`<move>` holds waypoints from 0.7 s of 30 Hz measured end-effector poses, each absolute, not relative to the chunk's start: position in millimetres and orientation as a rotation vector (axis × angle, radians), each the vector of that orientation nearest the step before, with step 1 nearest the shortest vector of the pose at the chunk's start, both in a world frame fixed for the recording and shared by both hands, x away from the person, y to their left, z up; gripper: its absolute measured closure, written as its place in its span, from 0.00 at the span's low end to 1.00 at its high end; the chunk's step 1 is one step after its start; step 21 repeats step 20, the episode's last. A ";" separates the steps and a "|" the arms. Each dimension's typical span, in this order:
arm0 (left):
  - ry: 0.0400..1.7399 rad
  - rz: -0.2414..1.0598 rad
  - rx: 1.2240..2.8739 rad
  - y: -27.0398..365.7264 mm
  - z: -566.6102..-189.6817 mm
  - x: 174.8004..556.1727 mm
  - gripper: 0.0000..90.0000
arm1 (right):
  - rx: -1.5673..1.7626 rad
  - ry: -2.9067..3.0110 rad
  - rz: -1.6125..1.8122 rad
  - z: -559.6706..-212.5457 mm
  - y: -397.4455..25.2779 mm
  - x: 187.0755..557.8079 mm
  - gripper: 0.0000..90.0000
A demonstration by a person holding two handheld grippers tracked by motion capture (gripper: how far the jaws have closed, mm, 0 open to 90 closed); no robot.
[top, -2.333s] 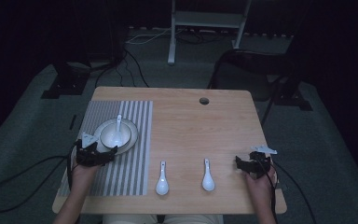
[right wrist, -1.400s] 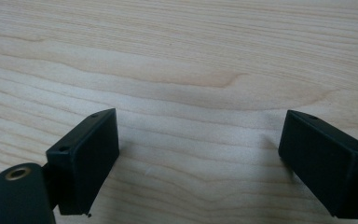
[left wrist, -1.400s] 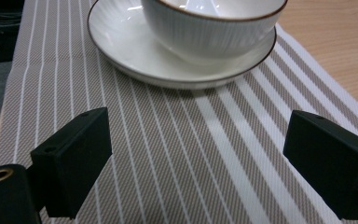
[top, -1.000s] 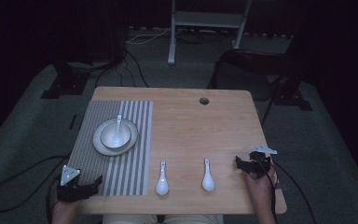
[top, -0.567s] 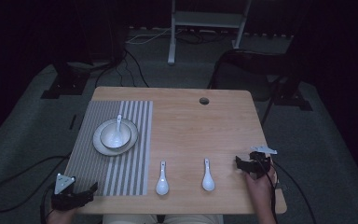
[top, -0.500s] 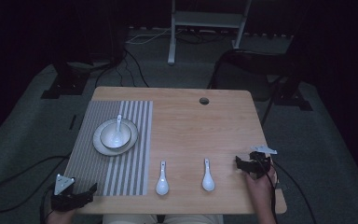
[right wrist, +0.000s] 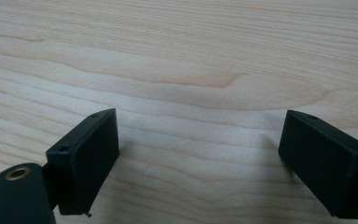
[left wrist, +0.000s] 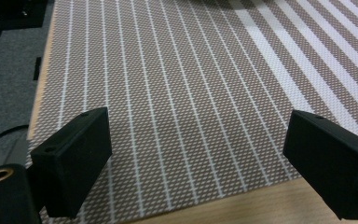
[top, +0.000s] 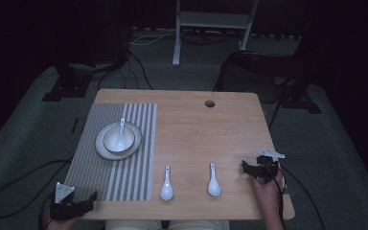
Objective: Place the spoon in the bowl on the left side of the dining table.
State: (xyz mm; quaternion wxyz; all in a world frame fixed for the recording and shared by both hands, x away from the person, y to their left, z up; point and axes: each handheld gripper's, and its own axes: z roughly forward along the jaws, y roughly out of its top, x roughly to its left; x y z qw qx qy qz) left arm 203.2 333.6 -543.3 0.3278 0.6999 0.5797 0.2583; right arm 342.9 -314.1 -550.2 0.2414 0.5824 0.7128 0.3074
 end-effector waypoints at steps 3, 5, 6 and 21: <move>1.548 0.709 1.819 337.4 -543.1 200.2 0.09 | 1.593 1.949 0.841 -550.2 -314.1 342.9 0.13; 1.560 0.713 1.798 340.2 -542.5 199.0 0.09 | 1.593 1.949 0.841 -550.2 -314.1 342.9 0.13; 1.564 0.719 1.794 341.2 -542.4 198.7 0.09 | 1.593 1.949 0.841 -550.2 -314.0 342.9 0.13; 1.613 0.731 1.771 345.5 -545.2 200.5 0.09 | 1.593 1.949 0.840 -550.2 -314.1 343.0 0.13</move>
